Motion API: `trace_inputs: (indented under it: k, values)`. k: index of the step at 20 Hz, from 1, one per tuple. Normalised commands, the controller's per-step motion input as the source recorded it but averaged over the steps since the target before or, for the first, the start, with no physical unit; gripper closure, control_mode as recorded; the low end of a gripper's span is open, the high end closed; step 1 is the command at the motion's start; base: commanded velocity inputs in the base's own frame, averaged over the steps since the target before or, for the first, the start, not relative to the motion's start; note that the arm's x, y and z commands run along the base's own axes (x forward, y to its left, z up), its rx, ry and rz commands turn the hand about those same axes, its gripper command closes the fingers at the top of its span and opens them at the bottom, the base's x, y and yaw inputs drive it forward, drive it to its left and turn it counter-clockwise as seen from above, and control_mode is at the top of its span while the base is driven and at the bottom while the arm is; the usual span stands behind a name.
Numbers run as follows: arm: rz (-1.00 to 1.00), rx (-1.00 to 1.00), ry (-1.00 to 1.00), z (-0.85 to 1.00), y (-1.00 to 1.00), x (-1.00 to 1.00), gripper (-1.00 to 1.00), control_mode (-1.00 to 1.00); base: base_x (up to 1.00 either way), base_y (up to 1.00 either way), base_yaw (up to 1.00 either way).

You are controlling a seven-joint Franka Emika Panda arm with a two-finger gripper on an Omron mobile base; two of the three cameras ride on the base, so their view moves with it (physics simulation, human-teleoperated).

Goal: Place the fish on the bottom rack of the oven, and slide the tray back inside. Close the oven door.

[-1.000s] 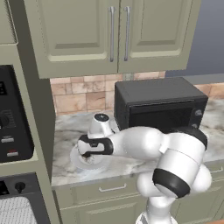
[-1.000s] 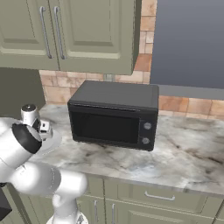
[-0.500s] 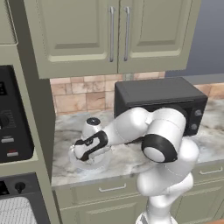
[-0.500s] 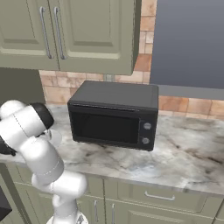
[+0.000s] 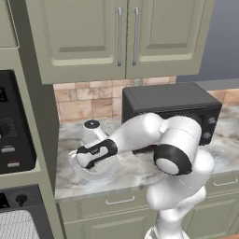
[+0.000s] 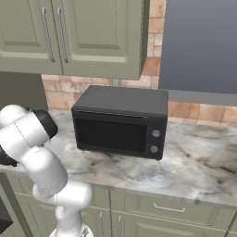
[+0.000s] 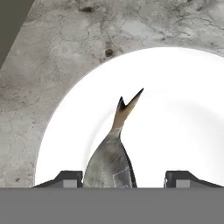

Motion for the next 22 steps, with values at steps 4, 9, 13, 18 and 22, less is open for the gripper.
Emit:
trace_inputs:
  k: [4, 9, 13, 18, 22]
  values:
    - [0.0, 0.0, -0.21, 0.68, -0.57, -0.59, 1.0, -1.0, 0.0, 0.0, 0.0]
    - [0.02, 0.0, -0.25, 0.71, -0.71, -0.69, 1.0, -1.0, 0.0, 0.0, 0.0]
    - [0.04, 0.0, -0.24, 0.57, -0.75, -0.87, 1.0, -1.0, 0.0, 0.0, 0.0]
    - [0.05, 0.0, -0.2, 0.43, -0.67, -0.84, 1.0, -1.0, 0.0, 0.0, 0.0]
    - [0.09, 0.0, -0.08, 0.12, -0.31, -0.54, 1.0, -1.0, 0.0, 0.0, 0.0]
